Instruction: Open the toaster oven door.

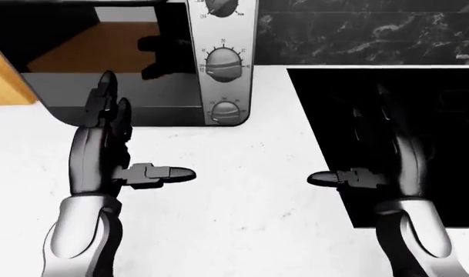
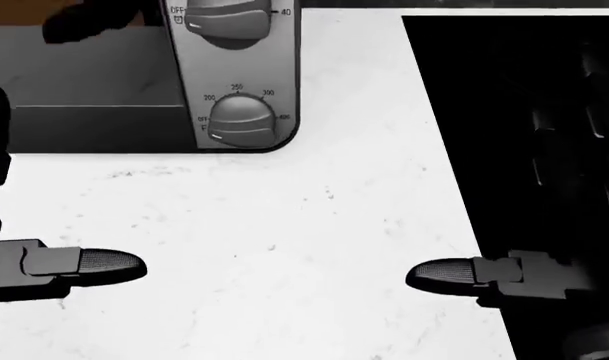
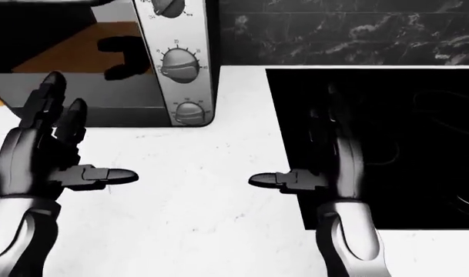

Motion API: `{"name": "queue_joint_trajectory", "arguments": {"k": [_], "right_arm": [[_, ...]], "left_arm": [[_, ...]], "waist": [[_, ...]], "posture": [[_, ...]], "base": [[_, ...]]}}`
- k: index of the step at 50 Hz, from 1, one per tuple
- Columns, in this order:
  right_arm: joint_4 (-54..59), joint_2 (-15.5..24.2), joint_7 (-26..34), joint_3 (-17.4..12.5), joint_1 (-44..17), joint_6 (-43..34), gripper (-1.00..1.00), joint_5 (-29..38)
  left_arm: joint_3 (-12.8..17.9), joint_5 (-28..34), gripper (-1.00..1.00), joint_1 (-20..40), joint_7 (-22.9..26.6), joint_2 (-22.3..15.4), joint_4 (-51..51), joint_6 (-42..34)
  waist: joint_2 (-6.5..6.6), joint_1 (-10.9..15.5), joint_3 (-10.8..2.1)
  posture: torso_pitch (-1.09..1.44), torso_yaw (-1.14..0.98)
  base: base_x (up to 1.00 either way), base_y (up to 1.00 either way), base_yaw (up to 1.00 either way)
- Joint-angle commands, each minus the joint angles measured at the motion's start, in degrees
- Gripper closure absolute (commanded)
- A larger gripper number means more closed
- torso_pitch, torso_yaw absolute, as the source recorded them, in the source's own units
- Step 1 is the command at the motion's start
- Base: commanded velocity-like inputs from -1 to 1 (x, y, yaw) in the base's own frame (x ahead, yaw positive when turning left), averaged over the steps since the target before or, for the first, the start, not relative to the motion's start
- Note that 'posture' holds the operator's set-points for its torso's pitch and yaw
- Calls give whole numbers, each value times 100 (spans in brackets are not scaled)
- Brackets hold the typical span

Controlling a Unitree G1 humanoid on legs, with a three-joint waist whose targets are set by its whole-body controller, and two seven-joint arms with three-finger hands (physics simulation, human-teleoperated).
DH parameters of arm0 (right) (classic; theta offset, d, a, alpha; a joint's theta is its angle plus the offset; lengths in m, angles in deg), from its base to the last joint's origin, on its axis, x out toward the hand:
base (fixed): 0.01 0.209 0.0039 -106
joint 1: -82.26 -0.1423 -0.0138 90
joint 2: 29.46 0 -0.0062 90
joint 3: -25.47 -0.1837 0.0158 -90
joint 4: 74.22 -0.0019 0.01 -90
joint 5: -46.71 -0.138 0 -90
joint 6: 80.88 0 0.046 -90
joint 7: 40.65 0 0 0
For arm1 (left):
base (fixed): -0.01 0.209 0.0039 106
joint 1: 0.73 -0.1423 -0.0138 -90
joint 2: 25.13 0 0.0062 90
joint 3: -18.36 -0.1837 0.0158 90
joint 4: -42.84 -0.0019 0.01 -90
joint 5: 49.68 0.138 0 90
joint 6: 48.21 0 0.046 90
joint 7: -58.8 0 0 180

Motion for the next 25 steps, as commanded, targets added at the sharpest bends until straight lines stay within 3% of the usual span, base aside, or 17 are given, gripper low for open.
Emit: {"name": "queue_joint_trajectory", "arguments": {"k": [1,14,25], "right_arm": [[-157,62,3,-73,-162,216,-100,-45],[-138,92,-37,-132,-143,257,-100,-120],[-93,70,7,-120,-53,385,-100,-100]], "left_arm": [[68,35,-100,106,55,-30,281,196],[18,167,-100,49,108,51,316,273],[23,135,-100,53,126,57,332,251]], "waist": [[-3,34,-154],[-12,14,-562],[-3,27,-1115]], "posture": [[-2,0],[-15,0],[-26,0]], "base": [[0,0,0],[0,0,0],[0,0,0]]}}
